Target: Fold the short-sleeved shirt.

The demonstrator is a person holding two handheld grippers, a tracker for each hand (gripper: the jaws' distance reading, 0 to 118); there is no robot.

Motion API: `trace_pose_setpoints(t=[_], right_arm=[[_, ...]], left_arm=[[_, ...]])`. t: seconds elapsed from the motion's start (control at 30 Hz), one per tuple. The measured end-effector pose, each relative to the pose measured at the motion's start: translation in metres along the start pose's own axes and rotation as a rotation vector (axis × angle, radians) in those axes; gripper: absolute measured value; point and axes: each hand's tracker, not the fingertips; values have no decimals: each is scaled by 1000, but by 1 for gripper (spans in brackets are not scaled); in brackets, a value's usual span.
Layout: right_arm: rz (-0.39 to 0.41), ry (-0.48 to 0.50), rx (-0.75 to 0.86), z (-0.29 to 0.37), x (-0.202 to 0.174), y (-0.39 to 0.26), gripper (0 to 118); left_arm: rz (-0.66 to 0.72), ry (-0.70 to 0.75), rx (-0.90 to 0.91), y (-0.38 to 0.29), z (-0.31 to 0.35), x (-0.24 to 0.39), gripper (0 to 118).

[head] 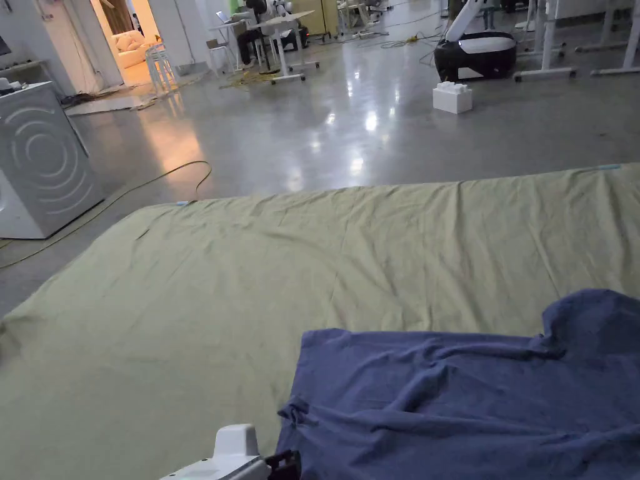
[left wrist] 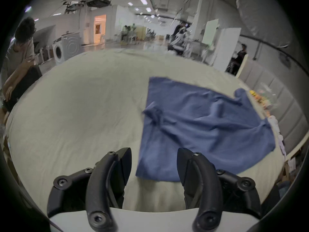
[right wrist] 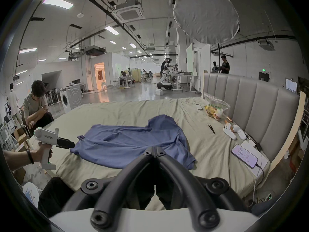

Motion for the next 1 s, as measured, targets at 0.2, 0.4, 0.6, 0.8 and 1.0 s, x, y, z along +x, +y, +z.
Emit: trace_pose_setpoints(t=[0.2,0.4,0.6,0.8,1.0], right_arm=[[0,-13,-41,-5,5,-10,0],[-37,-73,-91,-26,26,-15,0],[-209,-147,-196,-106,78,-46,79],[-197,-184,-306,-204,106,-78,80],[-135,-121,-413,-258,93,-91,69]], left_arm=[[-102,28,-13,-4,-12,20,17],[-154,16,-77,-4,-20,27,10],[-209,19,-138,1,-27,36,10],[-201,31,-137,2,-24,34,10],[-210,27,-131,1,-23,31,10]])
